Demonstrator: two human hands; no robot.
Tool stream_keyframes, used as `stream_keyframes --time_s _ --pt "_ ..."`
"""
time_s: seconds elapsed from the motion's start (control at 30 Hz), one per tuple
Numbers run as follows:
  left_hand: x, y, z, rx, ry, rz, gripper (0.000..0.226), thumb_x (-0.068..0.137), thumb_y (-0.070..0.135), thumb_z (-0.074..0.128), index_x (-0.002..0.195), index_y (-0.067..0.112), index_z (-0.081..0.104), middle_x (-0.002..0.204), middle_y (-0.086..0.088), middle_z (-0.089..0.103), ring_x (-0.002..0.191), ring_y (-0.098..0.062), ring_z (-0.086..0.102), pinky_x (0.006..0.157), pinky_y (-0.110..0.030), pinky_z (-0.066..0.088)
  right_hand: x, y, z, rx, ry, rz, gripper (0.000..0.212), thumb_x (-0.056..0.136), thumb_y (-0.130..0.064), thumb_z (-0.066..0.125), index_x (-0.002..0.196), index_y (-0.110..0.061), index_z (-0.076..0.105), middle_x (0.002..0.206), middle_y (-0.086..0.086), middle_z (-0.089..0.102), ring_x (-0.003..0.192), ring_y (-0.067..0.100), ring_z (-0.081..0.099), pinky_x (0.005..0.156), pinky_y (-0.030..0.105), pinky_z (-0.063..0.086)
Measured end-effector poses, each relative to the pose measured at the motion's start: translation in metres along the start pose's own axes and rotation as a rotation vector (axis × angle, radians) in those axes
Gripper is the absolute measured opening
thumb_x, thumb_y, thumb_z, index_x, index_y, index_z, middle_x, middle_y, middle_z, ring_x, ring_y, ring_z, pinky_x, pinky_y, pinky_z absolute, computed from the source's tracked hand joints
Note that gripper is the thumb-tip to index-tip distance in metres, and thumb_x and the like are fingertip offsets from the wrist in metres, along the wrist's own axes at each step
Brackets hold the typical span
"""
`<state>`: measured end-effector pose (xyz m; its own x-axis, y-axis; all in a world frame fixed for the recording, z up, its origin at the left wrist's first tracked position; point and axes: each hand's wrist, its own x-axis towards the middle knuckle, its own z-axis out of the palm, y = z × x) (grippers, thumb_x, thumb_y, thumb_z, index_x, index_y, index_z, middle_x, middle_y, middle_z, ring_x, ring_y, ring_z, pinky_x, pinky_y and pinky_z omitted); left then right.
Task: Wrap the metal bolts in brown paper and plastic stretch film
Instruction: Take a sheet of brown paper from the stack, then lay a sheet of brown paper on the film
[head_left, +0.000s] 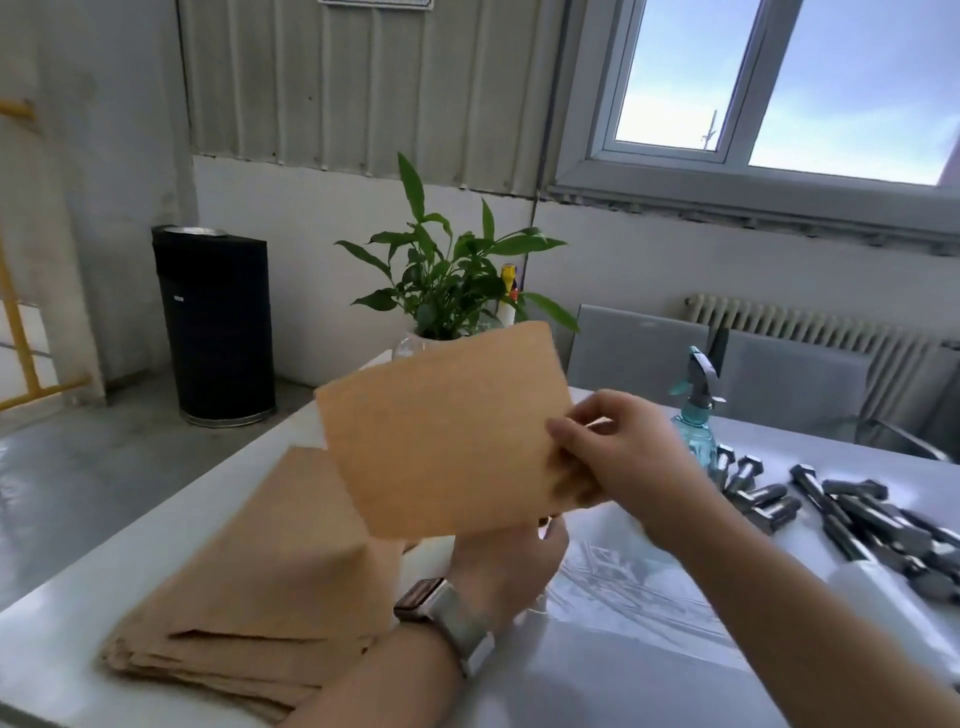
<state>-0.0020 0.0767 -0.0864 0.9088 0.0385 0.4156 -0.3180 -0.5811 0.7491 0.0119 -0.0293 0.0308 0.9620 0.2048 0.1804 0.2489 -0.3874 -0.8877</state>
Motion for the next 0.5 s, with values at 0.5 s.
stream_keyframes --time_s 0.5 --pt "0.023 -0.003 -0.003 -0.306 -0.156 -0.239 0.027 0.09 0.045 0.057 0.116 0.043 0.049 0.071 -0.001 0.069 0.059 -0.013 0.06 0.054 -0.025 0.041 -0.069 0.139 -0.12 -0.327 0.159 0.254 0.028 0.092 -0.017 0.059 0.116 -0.026 0.046 0.052 0.003 0.067 0.031 0.016 0.052 0.035 0.02 0.037"
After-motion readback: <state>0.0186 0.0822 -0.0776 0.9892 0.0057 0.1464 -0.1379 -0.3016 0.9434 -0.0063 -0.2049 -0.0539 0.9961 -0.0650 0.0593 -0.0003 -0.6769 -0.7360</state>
